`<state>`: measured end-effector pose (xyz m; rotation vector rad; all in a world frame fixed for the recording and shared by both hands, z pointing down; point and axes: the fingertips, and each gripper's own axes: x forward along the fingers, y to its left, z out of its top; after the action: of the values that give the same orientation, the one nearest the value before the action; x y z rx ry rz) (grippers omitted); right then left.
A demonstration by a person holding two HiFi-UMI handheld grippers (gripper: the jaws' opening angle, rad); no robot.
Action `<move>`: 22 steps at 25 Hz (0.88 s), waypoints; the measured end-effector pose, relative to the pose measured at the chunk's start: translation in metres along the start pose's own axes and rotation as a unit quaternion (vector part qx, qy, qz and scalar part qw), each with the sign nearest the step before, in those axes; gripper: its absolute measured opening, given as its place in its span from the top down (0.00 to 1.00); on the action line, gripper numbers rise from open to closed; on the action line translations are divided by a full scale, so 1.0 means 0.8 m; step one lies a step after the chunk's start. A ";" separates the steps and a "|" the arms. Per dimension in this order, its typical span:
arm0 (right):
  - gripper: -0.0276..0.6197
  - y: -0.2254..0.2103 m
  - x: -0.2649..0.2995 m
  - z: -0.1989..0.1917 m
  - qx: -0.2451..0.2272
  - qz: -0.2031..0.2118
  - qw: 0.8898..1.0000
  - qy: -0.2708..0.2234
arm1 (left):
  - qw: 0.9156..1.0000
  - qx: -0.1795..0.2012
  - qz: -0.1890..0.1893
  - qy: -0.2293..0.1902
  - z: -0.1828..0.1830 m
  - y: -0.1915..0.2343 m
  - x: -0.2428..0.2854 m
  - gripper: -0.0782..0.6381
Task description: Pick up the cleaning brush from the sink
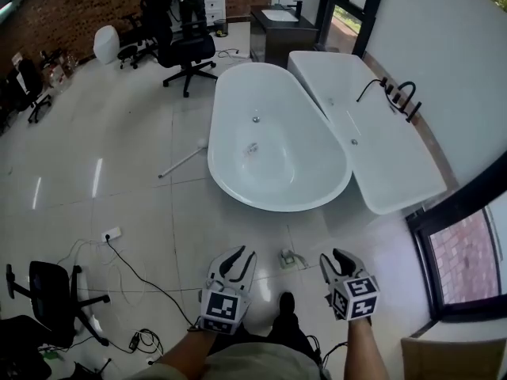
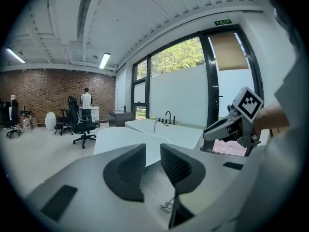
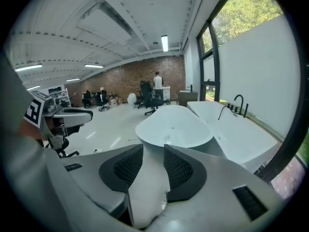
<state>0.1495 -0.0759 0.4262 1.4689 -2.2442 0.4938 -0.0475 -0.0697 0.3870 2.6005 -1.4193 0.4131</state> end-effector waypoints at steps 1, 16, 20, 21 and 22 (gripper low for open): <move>0.74 -0.014 0.015 -0.010 -0.002 0.012 1.000 0.012 | 1.000 -0.002 0.012 0.005 -0.005 -0.002 0.015 0.78; 0.64 -0.139 0.294 -0.224 -0.044 0.116 0.975 0.184 | 0.991 -0.045 0.093 0.083 -0.206 0.009 0.236 0.68; 0.61 -0.149 0.369 -0.291 -0.050 0.109 0.968 0.219 | 0.986 -0.068 0.102 0.109 -0.290 0.033 0.289 0.69; 0.61 -0.154 0.389 -0.305 -0.051 0.105 0.967 0.226 | 0.985 -0.070 0.108 0.114 -0.305 0.040 0.301 0.72; 0.61 -0.158 0.409 -0.318 -0.052 0.103 0.966 0.233 | 0.984 -0.071 0.114 0.119 -0.321 0.047 0.312 0.75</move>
<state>0.1853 -0.2501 0.8215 0.9484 -2.0111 0.6917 0.0065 -0.2231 0.7083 2.2013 -1.6006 0.6048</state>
